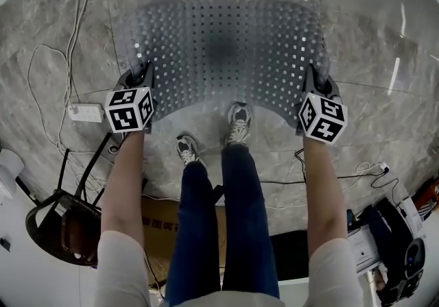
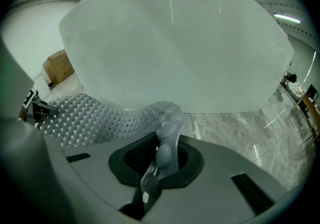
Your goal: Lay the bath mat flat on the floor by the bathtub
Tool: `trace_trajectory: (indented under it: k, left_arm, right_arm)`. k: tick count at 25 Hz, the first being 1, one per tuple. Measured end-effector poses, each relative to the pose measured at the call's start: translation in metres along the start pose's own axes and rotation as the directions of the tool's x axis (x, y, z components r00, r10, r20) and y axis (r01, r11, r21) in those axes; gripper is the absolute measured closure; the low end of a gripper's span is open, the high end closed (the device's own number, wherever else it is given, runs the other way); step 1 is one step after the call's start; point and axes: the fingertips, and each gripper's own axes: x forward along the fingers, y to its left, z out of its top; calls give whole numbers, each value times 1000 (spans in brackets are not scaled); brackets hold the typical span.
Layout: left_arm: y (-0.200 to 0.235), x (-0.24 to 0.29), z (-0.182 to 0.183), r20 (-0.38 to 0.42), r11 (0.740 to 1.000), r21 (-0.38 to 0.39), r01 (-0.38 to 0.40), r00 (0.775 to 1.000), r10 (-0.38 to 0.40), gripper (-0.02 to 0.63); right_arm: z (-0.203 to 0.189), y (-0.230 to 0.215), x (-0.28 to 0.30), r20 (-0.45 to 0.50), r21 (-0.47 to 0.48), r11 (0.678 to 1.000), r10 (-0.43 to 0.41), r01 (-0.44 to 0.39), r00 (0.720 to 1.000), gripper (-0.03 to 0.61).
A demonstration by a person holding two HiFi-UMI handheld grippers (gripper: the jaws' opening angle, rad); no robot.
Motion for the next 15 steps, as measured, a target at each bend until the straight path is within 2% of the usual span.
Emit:
trace_trajectory:
  k: [7, 15]
  left_arm:
    - [2, 27, -15, -7, 999, 37, -9, 1000, 9, 566]
    - [4, 50, -30, -13, 1000, 4, -13, 1000, 13, 566]
  right_arm:
    - [-17, 3, 25, -6, -67, 998, -2, 1, 1000, 537]
    - [-33, 3, 43, -7, -84, 996, -14, 13, 1000, 537]
